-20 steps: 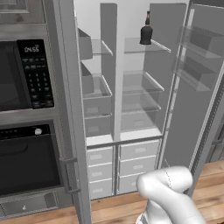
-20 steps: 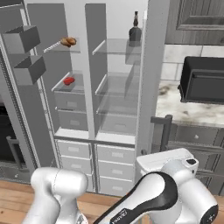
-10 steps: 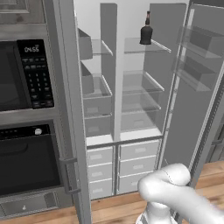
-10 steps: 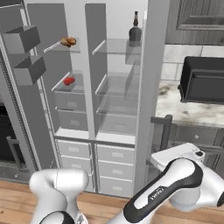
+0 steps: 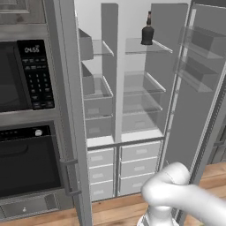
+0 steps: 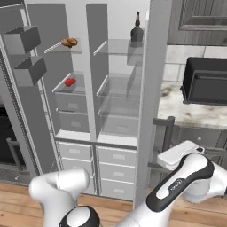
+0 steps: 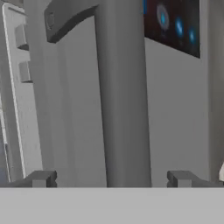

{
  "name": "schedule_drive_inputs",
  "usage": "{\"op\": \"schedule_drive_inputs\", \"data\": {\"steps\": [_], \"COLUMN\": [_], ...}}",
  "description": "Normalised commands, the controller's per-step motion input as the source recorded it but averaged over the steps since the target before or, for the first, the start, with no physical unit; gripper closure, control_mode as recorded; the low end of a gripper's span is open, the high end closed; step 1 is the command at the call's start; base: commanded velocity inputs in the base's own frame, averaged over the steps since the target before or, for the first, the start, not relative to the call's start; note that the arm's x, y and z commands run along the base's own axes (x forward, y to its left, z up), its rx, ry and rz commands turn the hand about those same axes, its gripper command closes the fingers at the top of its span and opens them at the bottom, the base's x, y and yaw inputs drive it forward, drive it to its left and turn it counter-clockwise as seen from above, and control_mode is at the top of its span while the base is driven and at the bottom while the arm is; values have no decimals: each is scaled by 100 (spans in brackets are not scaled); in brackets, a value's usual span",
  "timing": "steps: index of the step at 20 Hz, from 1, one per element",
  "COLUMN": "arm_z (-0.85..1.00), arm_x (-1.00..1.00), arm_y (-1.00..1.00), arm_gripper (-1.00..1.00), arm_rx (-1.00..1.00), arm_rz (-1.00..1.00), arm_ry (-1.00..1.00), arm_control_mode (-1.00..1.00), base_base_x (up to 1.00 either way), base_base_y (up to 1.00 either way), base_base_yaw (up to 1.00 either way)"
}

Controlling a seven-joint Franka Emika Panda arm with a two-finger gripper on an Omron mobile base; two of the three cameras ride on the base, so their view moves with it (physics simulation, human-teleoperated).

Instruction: There's a chicken drumstick in the fridge that needs to be moved to the freezer for freezing. Pick up the chicken drumstick from the fridge, place it on any shelf in the freezer, and close the fridge and freezer doors when done.

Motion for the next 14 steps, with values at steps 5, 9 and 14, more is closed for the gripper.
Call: {"op": "schedule_drive_inputs", "data": {"steps": [5, 9, 14], "arm_z": [-11, -3, 0], "arm_x": [36, -3, 0], "arm_y": [0, 42, 100], "arm_gripper": [-100, -100, -100], "arm_rx": [0, 0, 0], "arm_rz": [20, 21, 12], "arm_ry": [0, 0, -2], "arm_control_mode": [-100, -100, -100], "base_base_x": [0, 0, 0], "base_base_y": [0, 0, 0], "base_base_yaw": [0, 0, 0]}}
